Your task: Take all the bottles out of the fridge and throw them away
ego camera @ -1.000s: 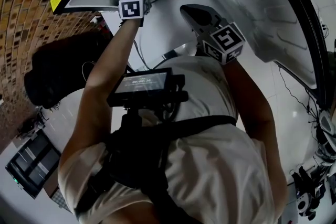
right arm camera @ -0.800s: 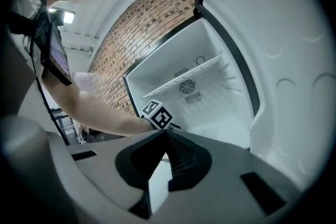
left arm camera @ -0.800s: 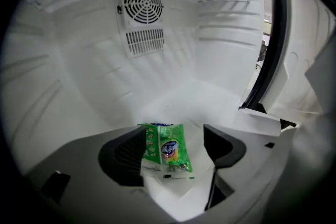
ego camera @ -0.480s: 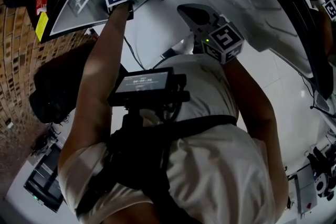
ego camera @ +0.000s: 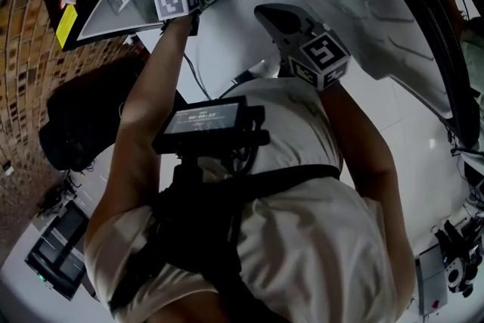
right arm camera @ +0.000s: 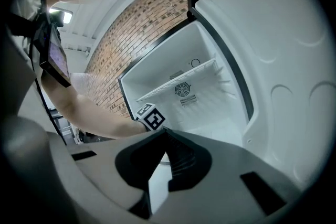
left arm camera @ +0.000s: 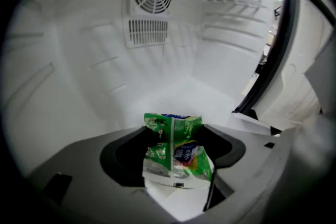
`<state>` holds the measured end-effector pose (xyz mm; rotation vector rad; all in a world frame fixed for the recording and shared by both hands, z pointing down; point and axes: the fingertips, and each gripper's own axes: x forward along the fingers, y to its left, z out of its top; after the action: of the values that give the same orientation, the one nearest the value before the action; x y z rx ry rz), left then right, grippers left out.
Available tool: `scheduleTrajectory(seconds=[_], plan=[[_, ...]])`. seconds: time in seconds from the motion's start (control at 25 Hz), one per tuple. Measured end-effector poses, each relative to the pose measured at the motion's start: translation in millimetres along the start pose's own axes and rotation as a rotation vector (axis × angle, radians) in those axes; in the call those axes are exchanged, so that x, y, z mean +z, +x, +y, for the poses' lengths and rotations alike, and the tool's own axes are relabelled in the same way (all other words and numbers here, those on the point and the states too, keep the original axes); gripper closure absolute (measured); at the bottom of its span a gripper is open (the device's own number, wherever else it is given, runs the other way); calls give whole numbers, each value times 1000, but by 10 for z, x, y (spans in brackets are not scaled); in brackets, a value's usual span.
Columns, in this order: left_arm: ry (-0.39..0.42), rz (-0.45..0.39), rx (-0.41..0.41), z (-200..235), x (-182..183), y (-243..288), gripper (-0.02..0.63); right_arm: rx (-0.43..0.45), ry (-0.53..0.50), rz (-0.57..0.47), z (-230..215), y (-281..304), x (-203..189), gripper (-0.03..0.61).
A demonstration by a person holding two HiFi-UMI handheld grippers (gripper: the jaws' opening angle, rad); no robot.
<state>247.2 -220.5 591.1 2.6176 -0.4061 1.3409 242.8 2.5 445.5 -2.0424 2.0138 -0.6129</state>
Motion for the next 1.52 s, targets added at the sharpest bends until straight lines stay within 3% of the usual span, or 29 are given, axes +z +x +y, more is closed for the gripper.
scheduleTrajectory(seconds=[0.36,0.6,0.8,1.12,1.52], plan=[[75,-302,-234,-695,67,-1022,273,50,-67,10,189,27,98,572],[102,-479,-282,-806,20,-1571,273,86,-93,12,241,70,94,572],[64,-612,-340,-871,-16,-2172,273,128,-77,-23,521,89,334,572],[29,-726,-372,-921,-125,-2485,273,228,-107,-22,783,207,346,572],[42,-795,-283,-342,-474,-3043,273,363,-165,-3,1546,722,291,572]])
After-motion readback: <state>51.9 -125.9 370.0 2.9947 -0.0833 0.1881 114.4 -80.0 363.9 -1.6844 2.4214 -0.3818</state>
